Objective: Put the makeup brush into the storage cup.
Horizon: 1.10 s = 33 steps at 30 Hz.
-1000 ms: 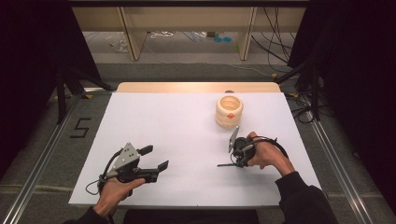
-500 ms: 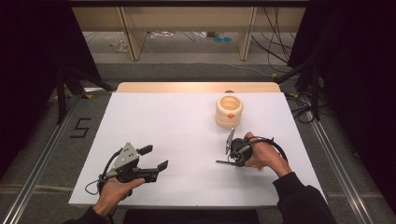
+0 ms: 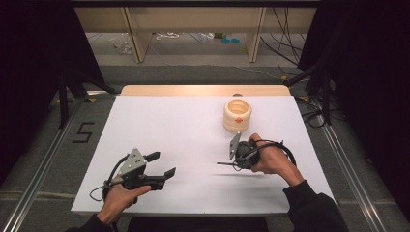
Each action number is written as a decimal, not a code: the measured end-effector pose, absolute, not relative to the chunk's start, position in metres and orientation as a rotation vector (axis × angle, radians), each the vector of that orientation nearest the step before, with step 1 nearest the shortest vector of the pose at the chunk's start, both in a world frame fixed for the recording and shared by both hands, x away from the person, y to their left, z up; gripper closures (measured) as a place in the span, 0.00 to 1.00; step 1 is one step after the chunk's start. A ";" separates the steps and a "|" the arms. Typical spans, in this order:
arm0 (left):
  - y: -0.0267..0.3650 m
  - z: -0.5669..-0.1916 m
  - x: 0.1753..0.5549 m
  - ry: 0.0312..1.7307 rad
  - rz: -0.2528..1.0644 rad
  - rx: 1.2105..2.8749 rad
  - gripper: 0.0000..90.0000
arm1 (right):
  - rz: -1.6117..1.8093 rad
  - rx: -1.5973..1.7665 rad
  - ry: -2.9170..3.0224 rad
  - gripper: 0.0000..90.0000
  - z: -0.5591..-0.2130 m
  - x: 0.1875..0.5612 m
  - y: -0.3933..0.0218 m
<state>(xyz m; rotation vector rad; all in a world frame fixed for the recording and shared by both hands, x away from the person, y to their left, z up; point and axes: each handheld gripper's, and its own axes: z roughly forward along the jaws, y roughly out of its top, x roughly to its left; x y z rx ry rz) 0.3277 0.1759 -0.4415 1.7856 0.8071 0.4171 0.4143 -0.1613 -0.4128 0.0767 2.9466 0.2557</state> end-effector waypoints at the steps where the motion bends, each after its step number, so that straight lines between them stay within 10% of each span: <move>1: 0.175 -0.441 0.328 0.806 0.416 1.792 0.21 | 0.263 0.042 2.942 0.93 -0.411 0.412 -0.158; 33: 0.138 -0.443 0.323 0.640 0.172 1.978 0.39 | 0.251 -0.340 2.881 0.93 -0.395 0.362 -0.089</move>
